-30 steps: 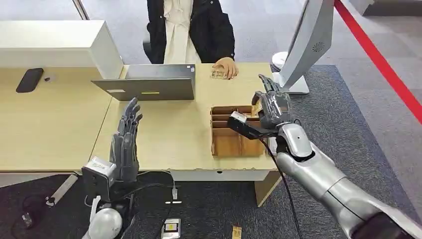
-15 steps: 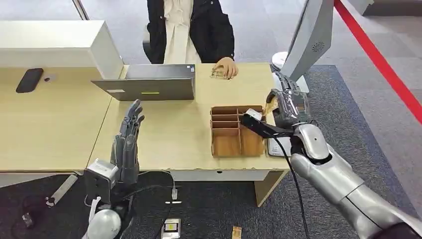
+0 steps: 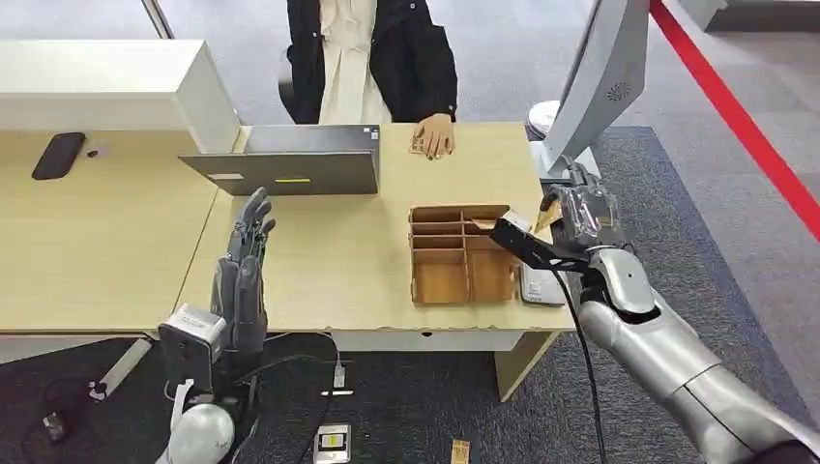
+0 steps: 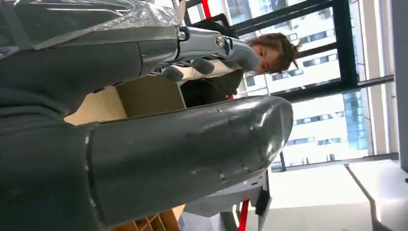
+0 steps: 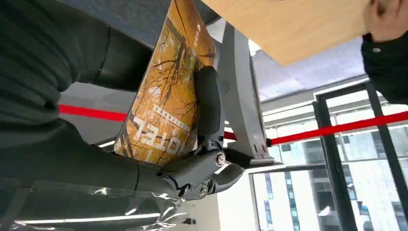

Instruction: Pass the card to the sensor for recognition and then transmit it.

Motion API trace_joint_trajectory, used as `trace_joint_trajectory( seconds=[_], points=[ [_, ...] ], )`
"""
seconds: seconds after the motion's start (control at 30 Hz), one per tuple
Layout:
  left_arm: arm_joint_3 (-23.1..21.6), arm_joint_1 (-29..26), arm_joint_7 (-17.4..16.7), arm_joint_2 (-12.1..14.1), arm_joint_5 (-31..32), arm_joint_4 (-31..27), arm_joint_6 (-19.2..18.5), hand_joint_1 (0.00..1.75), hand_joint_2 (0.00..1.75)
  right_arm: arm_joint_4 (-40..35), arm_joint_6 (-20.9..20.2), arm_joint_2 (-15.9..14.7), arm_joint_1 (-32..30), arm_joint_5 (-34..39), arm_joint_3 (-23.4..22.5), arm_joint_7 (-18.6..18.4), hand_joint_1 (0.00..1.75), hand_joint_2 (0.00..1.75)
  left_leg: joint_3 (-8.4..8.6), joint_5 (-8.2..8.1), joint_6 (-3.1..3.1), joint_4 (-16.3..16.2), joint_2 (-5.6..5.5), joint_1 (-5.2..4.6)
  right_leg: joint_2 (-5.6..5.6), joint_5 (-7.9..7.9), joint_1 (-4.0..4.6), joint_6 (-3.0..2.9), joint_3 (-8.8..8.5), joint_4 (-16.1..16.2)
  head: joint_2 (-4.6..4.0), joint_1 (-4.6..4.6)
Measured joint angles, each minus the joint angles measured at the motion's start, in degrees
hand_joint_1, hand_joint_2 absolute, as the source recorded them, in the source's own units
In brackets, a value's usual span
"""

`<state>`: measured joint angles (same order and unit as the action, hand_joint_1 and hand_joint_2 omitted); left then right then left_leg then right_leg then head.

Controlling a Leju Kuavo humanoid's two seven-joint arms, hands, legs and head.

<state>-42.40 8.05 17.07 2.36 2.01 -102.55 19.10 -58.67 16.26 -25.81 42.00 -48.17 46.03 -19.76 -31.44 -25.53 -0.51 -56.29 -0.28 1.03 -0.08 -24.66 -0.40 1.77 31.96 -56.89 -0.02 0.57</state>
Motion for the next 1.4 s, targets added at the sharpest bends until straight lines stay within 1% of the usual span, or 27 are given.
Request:
trace_joint_trajectory(
  seconds=[0.17, 0.47, 0.57, 0.7, 0.9, 1.03, 1.4],
  points=[
    [-0.02, 0.11, -0.16, -0.02, -0.24, 0.00, -1.36, 0.00, 0.00, 0.64, -0.92, -1.29, -2.50, 0.70, -1.09, -1.66, 1.75, 1.75, -0.01, -0.01, 0.00, 0.00, -0.01, -0.01, 0.00, 0.00, 0.00, 0.00, 0.01, 0.01, 0.00, 0.00],
    [-0.07, 0.84, -0.05, -0.35, -0.59, 0.00, -1.75, 0.00, 0.00, 0.61, -1.66, -2.41, -6.60, 0.70, -2.32, -2.69, 1.75, 1.75, 0.00, 0.00, 0.00, 0.00, 0.00, 0.00, 0.00, 0.00, 0.00, 0.00, 0.00, 0.01, 0.00, 0.00],
    [-0.09, 0.96, -0.05, -0.35, -1.05, 0.00, -2.47, 0.00, 0.00, 0.26, -2.54, -2.58, -7.99, 0.66, -2.54, -3.35, 1.75, 1.75, 0.00, 0.00, 0.00, 0.00, 0.00, 0.00, 0.00, 0.00, 0.00, 0.00, 0.00, 0.01, 0.00, 0.00],
    [-0.09, 1.01, -0.05, -0.35, -1.73, 0.00, -3.59, 0.00, 0.00, -0.83, -4.87, -2.80, -9.65, 0.35, -2.69, -3.72, 1.75, 1.75, -0.01, 0.00, 0.00, 0.00, 0.00, 0.00, 0.00, 0.00, 0.00, 0.00, 0.00, 0.01, 0.00, -0.02],
    [-0.11, 1.00, -0.05, -0.35, -2.05, 0.00, -4.44, 0.00, 0.00, -1.88, -6.51, -2.60, -10.96, 0.11, -2.64, -3.72, 1.75, 1.75, -0.03, 0.00, 0.00, 0.01, 0.00, 0.00, 0.00, 0.00, 0.00, 0.00, 0.00, 0.01, 0.00, -0.02],
    [-0.11, 1.00, -0.05, -0.35, -2.03, 0.00, -4.74, 0.00, 0.00, -1.92, -7.17, -1.95, -10.96, -0.33, -2.51, -3.69, 1.75, 1.75, -0.03, 0.00, 0.00, 0.01, 0.00, 0.00, 0.00, 0.00, 0.00, 0.00, -0.01, 0.01, 0.00, 0.00],
    [-0.11, 1.00, -0.20, -0.35, -1.99, 0.00, -4.79, 0.00, 0.00, -1.64, -8.46, 0.06, -9.13, -0.39, -2.14, -3.12, 1.75, 1.75, -0.03, 0.00, 0.01, 0.01, 0.00, 0.00, 0.00, 0.00, 0.00, 0.00, -0.01, 0.01, 0.00, -0.02]
  ],
)
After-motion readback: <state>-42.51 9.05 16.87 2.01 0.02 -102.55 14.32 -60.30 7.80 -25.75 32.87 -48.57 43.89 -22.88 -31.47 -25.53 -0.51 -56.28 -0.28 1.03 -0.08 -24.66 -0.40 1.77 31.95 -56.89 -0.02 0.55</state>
